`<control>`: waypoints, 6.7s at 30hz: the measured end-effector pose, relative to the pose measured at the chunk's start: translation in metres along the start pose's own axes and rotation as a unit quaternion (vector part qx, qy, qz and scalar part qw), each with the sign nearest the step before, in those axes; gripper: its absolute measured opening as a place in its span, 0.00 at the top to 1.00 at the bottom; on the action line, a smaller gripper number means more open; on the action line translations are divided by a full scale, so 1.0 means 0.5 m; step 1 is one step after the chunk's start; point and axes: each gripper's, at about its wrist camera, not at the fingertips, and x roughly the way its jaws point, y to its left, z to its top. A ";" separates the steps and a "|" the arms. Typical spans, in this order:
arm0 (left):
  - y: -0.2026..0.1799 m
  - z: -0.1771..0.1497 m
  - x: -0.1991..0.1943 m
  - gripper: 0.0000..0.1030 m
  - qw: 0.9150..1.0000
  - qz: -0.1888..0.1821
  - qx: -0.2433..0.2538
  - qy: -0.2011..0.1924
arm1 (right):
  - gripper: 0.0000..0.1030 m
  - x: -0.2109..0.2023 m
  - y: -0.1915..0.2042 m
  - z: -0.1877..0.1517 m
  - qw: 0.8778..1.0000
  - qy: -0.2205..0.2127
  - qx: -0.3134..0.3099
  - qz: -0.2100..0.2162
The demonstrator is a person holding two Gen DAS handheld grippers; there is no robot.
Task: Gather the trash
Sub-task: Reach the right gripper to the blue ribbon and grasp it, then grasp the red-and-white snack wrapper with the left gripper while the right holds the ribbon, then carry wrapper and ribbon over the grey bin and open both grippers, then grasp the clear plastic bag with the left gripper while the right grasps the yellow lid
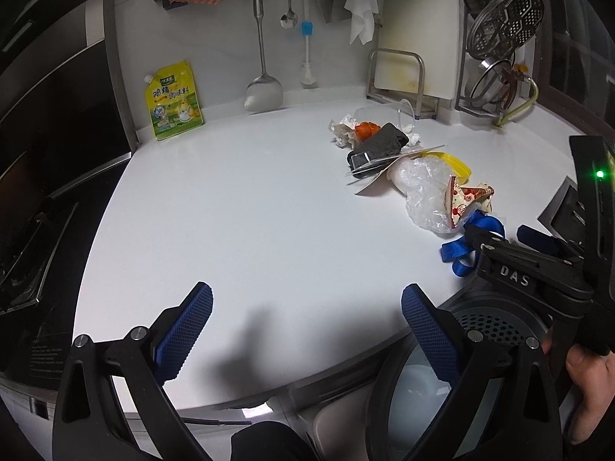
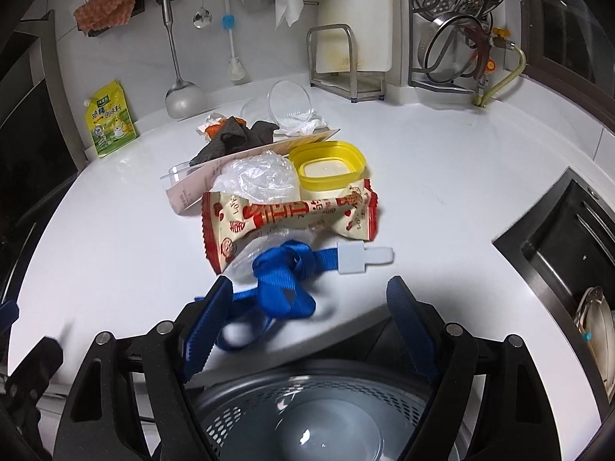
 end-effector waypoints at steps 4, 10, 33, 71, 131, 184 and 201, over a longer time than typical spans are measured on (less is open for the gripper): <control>-0.004 0.001 0.002 0.06 1.000 -0.004 0.002 0.000 | 0.51 0.012 0.008 0.000 1.000 0.009 -0.017 0.001; -0.017 0.002 0.006 0.06 1.000 -0.018 0.002 0.001 | 0.82 0.004 -0.007 -0.007 1.000 0.008 -0.013 0.019; -0.143 0.069 0.086 0.06 0.995 -0.097 -0.014 -0.020 | 0.90 -0.087 -0.221 0.011 0.998 -0.025 0.037 0.048; -0.267 0.111 0.164 0.75 0.992 -0.119 0.048 -0.011 | 0.90 -0.065 -0.282 0.012 0.986 -0.029 0.086 0.137; -0.173 -0.204 -0.062 0.76 0.983 -0.149 0.090 0.057 | 0.90 -0.220 -0.134 -0.333 0.989 0.042 0.102 0.097; -0.136 -0.196 -0.050 0.26 0.989 -0.134 0.042 0.057 | 0.44 -0.225 -0.144 -0.335 0.989 0.036 0.110 0.094; -0.144 -0.022 -0.017 0.07 0.996 -0.083 0.001 -0.041 | 0.33 -0.210 -0.186 -0.166 0.995 -0.038 0.066 0.065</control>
